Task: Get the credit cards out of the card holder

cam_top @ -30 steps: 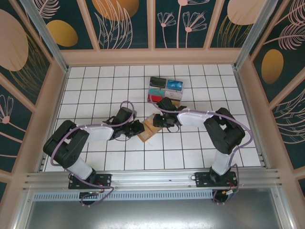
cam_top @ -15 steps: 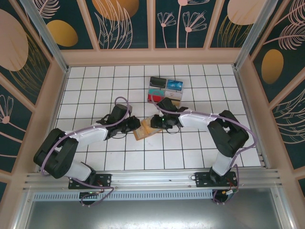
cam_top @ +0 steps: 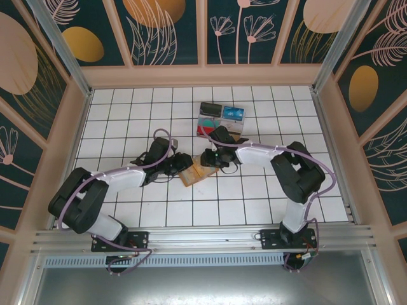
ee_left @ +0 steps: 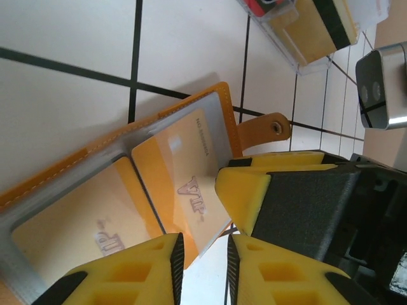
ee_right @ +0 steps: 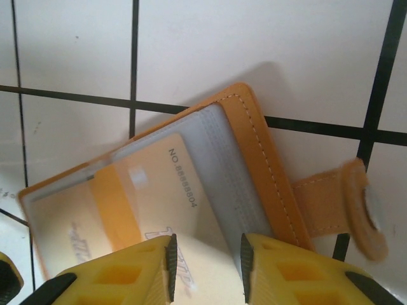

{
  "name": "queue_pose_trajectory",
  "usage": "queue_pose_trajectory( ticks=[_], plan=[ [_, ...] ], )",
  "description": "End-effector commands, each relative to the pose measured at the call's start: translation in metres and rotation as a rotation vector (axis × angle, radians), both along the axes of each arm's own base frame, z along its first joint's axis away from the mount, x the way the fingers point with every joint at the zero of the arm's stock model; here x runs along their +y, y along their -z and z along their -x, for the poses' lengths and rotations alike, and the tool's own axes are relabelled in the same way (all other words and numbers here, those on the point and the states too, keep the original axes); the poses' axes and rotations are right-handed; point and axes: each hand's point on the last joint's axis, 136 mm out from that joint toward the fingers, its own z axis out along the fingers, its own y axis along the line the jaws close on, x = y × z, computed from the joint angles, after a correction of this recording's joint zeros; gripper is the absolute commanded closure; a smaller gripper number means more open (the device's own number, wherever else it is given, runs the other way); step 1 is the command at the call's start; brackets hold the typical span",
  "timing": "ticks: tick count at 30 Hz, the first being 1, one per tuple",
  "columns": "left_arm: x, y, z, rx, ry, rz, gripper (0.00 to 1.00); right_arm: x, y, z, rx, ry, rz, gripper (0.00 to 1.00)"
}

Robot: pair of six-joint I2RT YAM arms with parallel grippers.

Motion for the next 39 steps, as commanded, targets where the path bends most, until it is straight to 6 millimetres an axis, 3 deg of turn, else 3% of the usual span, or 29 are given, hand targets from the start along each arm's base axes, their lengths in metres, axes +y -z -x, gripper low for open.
queue_pose_trajectory(
  ticks=[1,8,16,21,31,39],
  plan=[
    [-0.007,0.005,0.002,0.042,-0.009,0.044,0.70,-0.005,0.012,0.007,0.030,-0.017,0.040,0.65],
    [-0.010,0.019,0.002,0.078,-0.012,0.026,0.69,0.001,0.021,0.024,0.081,-0.044,0.003,0.65],
    [0.001,0.044,-0.001,0.120,-0.056,-0.059,0.70,0.003,0.019,0.026,0.087,-0.050,-0.020,0.66],
    [-0.019,0.035,-0.004,0.103,-0.010,0.070,0.74,0.004,0.021,0.029,0.098,-0.060,-0.025,0.67],
    [-0.022,0.025,0.001,0.032,0.066,0.088,0.85,-0.008,0.030,0.027,0.106,-0.027,0.031,0.69],
    [-0.002,0.024,0.005,-0.006,0.057,0.051,0.93,-0.027,0.037,0.020,0.087,0.036,0.142,0.70]
  ],
)
